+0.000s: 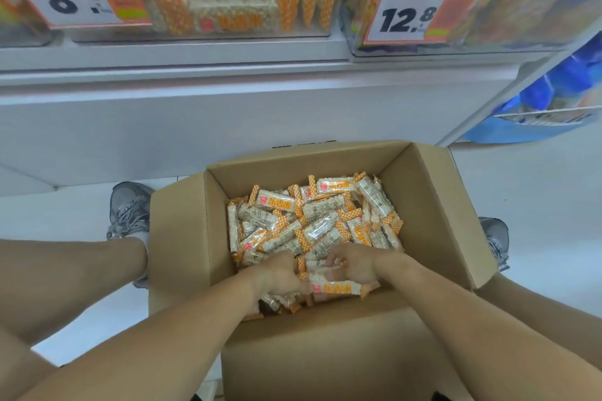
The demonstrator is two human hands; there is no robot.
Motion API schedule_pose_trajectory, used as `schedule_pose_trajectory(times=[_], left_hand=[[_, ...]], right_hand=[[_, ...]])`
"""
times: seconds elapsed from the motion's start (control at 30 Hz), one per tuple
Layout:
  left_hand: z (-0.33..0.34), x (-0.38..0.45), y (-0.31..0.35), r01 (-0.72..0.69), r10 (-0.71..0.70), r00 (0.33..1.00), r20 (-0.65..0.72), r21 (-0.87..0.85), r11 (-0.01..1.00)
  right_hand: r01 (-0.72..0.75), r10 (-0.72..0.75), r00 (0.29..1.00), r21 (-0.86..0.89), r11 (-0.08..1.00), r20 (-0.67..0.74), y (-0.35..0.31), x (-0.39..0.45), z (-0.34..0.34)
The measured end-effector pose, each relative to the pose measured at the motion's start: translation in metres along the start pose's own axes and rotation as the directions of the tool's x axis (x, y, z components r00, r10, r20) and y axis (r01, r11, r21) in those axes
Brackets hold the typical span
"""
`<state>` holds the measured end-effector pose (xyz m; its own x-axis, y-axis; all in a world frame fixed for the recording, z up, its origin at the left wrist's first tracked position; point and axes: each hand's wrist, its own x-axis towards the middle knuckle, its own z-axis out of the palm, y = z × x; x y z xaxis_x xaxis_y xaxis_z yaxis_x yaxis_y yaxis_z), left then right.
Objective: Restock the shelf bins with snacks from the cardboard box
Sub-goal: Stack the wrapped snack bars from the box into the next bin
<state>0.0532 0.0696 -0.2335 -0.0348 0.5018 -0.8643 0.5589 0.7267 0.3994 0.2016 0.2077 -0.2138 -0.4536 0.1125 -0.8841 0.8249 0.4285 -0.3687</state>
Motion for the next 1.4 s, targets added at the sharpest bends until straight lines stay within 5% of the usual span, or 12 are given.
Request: schedule_pose_trajectory(times=[0.17, 0.3, 0.47, 0.73, 0.87, 1.0, 1.17, 1.3, 1.4], left_hand=[[-0.070, -0.050, 0.027, -0.172, 0.159, 0.984, -0.079, -0.198, 0.965], [-0.137, -0.111, 0.058, -0.189, 0.293, 0.948, 0.124, -0.522, 0.832], [-0.199, -0.187, 0.087, -0.390, 0.403, 0.914, -0.033, -0.337, 0.857], [-0.230, -0.243, 0.088, -0.582, 0.516, 0.802, -0.300, -0.205, 0.787], [-0.235, -0.233, 0.082, -0.574, 0.470, 0.794, -0.386, -0.223, 0.788], [-0.235, -0.229, 0.088, -0.634, 0.504, 0.754, -0.422, -0.265, 0.727], [-0.233, -0.224, 0.096, -0.666, 0.467, 0.734, -0.492, -0.393, 0.633], [-0.233, -0.229, 0.102, -0.675, 0.465, 0.733, -0.497, -0.443, 0.590], [-0.231, -0.232, 0.104, -0.671, 0.478, 0.739, -0.474, -0.456, 0.585]], right_hand=[[0.079, -0.075, 0.992, 0.041, 0.996, -0.100, -0.028, -0.052, -0.079], [0.163, -0.145, 0.980, 0.130, 0.978, -0.136, -0.066, -0.119, -0.129], [0.402, -0.315, 0.877, 0.196, 0.895, -0.362, -0.092, -0.191, -0.150], [0.557, -0.408, 0.783, 0.236, 0.797, -0.470, -0.086, -0.256, -0.156], [0.675, -0.414, 0.640, 0.215, 0.706, -0.648, -0.090, -0.248, -0.161], [0.718, -0.492, 0.436, -0.038, 0.695, -0.753, -0.101, -0.232, -0.154], [0.668, -0.501, 0.343, -0.169, 0.725, -0.795, -0.116, -0.217, -0.155], [0.633, -0.506, 0.351, -0.199, 0.748, -0.787, -0.125, -0.211, -0.158], [0.721, -0.547, 0.425, -0.096, 0.687, -0.722, -0.136, -0.209, -0.156]])
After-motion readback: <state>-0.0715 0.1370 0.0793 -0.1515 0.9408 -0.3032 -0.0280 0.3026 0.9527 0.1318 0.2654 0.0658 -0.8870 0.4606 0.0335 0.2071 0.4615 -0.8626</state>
